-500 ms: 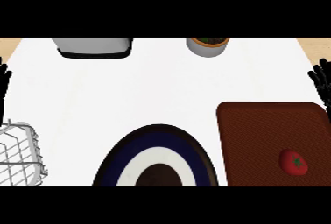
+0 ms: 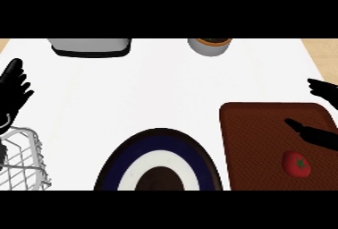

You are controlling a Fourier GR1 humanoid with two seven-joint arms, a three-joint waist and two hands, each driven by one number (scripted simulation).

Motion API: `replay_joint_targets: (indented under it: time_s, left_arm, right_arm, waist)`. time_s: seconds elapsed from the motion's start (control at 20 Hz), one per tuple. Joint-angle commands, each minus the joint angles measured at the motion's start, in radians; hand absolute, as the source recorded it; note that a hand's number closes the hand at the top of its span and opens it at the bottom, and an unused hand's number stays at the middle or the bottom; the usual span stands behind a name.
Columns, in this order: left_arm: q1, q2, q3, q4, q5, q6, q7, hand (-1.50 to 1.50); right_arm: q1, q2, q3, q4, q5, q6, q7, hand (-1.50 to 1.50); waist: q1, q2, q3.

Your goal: Pick the tomato from the tray and place it in the plate

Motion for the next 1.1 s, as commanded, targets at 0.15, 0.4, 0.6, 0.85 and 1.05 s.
replay_joint_targets:
  time_s: [0.15, 0.4, 0.6, 0.85, 1.05]
  left_arm:
    - [-0.049, -0.074, -0.186, -0.167, -0.117, 0.008, -0.141, 0.0]
    - [-0.041, -0.06, -0.248, -0.254, -0.26, 0.048, 0.095, 0.0]
    - [0.018, -0.04, -0.271, -0.291, -0.331, 0.02, 0.143, 0.0]
    - [0.065, -0.064, -0.317, -0.326, -0.381, 0.071, 0.117, 0.0]
    - [0.12, -0.117, -0.365, -0.316, -0.401, 0.133, -0.062, 0.0]
  right_arm:
    - [0.096, 0.175, 0.047, 0.065, 0.052, -0.171, 0.042, -1.5]
    - [0.138, 0.12, 0.077, 0.062, 0.195, -0.232, 0.032, -1.5]
    - [0.13, 0.09, 0.052, 0.031, 0.254, -0.29, 0.036, -1.5]
    - [0.175, 0.001, 0.064, 0.027, 0.304, -0.233, 0.124, -1.5]
    - [0.211, -0.075, 0.107, 0.029, 0.349, -0.141, 0.264, -1.5]
  waist:
    - [-0.029, -0.022, 0.06]
    - [-0.04, -0.042, 0.046]
    - [-0.036, -0.064, 0.04]
    - [-0.063, -0.058, 0.035]
    - [-0.035, -0.038, 0.035]
